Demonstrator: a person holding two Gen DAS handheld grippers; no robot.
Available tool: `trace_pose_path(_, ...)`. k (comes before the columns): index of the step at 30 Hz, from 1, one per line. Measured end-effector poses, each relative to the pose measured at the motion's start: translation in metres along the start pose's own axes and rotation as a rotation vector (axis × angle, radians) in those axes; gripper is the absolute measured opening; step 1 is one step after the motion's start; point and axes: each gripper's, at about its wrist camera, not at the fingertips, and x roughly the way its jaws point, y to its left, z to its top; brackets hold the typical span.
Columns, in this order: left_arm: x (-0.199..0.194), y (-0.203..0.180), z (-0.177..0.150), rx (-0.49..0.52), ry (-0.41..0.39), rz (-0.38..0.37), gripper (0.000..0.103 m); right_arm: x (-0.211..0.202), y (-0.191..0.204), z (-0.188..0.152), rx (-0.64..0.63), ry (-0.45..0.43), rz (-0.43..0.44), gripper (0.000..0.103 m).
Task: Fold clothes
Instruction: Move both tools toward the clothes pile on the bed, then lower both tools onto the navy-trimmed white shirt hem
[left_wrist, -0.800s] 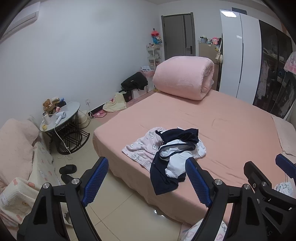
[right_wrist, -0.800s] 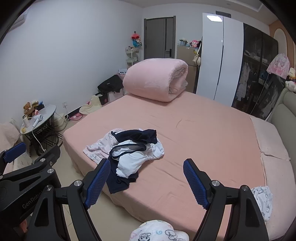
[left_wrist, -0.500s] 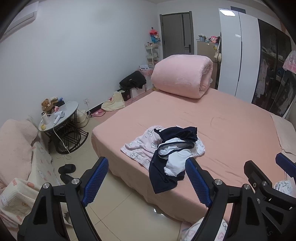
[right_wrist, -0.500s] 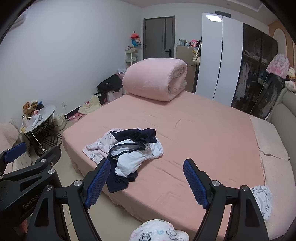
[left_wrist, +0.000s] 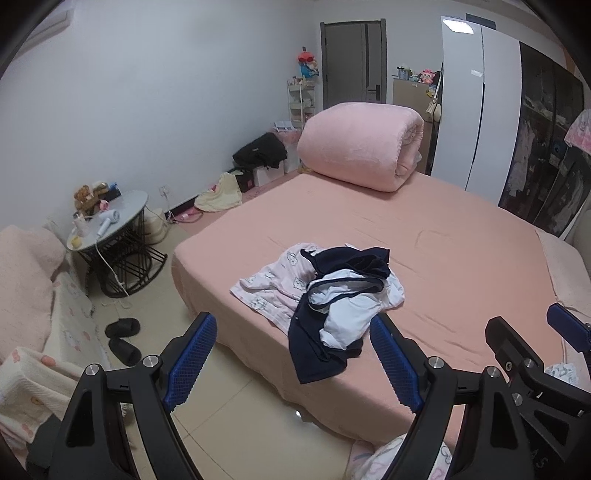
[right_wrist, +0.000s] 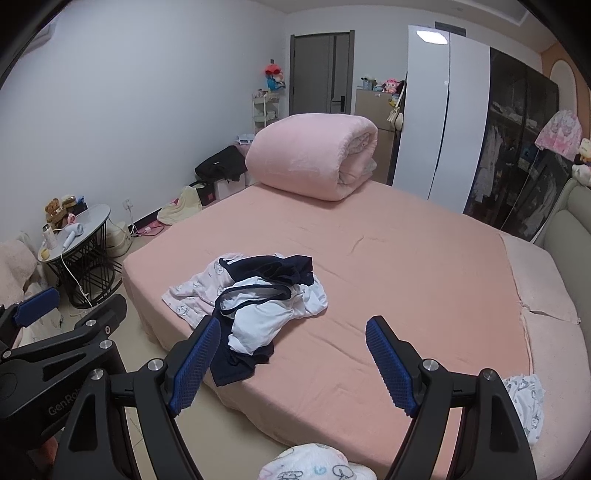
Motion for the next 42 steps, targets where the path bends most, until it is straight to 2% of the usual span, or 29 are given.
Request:
trace_pose_path(9,0.023,0.002,-0.001,0.002,0.003,0.026,0.085,0.037,0.005,-0.001,0.001,0.049,0.028,0.081)
trace_pose_path(17,0.053,0.008,-0.009,-0.025,0.034,-0.004,0.085,0.07,0.01,-0.004,0.003,0.084,0.055,0.081)
trace_pose_path(25,0.076,0.013,-0.011,-0.054,0.017,-0.031,0.085,0.098,0.016,-0.01,-0.041,0.079,0.055,0.081)
trace_pose_path(28,0.089,0.015,-0.012,-0.062,0.026,-0.041,0.085,0.114,0.013,-0.01,-0.045,0.087,0.081,0.081)
trace_pose_path(35,0.127,0.018,-0.019,-0.053,0.038,-0.026,0.085,0.166,-0.013,-0.013,0.107,0.17,0.18,0.081)
trace_pose_path(37,0.138,0.016,-0.021,-0.05,0.046,-0.009,0.085,0.177,-0.019,-0.014,0.139,0.175,0.152,0.081)
trace_pose_path(38,0.143,0.016,-0.021,-0.049,0.05,-0.003,0.085,0.183,-0.023,-0.016,0.148,0.178,0.107,0.081)
trace_pose_path(41,0.157,0.014,-0.019,-0.051,0.055,-0.008,0.085,0.198,-0.025,-0.021,0.136,0.181,0.087,0.081)
trace_pose_path(42,0.161,0.013,-0.018,-0.052,0.05,-0.013,0.085,0.203,-0.025,-0.022,0.141,0.187,0.109,0.081)
